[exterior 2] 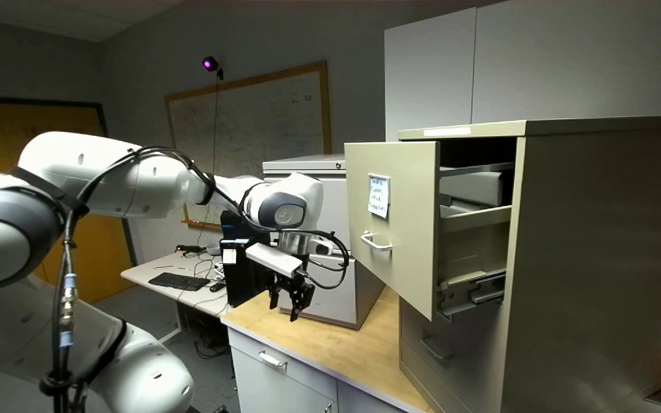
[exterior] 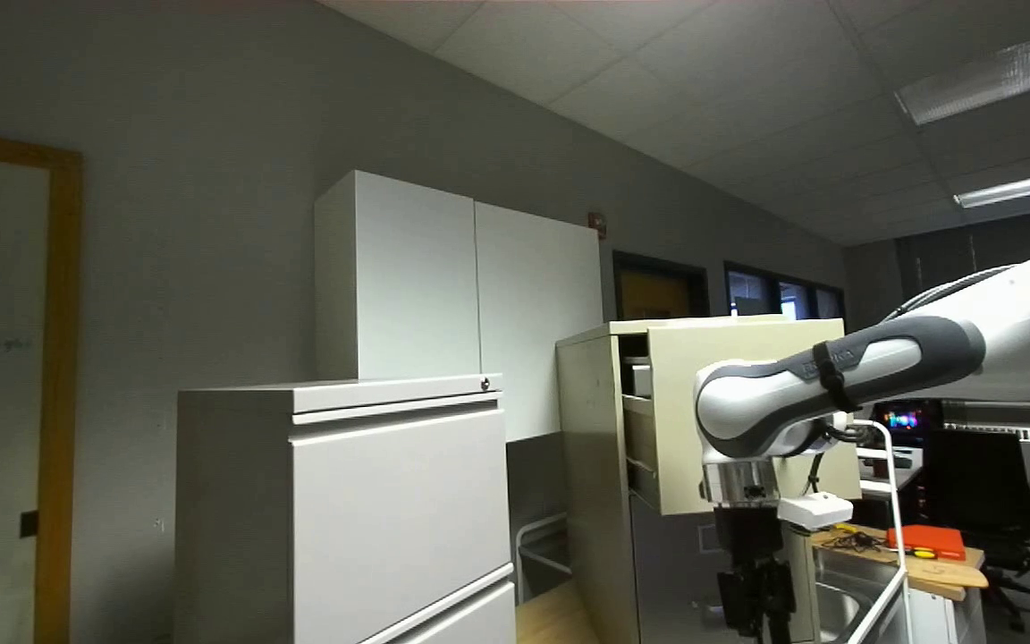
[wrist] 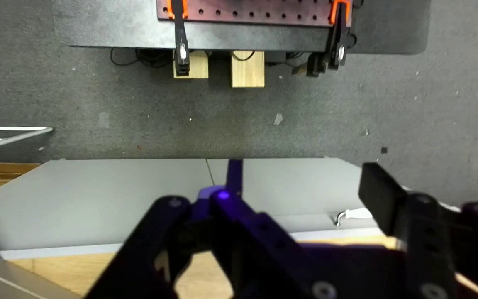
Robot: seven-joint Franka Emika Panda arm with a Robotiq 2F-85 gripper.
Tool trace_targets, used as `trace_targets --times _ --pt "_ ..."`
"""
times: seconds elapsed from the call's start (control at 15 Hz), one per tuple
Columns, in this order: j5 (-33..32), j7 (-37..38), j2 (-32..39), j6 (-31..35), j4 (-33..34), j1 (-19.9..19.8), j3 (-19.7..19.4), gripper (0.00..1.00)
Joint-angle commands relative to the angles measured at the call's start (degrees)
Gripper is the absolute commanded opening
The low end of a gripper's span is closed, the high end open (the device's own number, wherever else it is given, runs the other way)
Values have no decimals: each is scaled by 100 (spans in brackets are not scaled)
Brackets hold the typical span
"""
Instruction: Close the top drawer on the right
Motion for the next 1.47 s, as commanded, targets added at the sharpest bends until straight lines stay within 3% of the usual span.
trace_targets --times 0.0,0.4,0.93,1.4 --pt "-104 792 -346 380 29 -292 321 43" --pt "-575 1955 -769 1210 74 -624 827 0" --pt "-1967 2743 -768 2538 438 -1319 1063 0" --pt "-2947 3494 -404 2992 1152 -1672 1764 0"
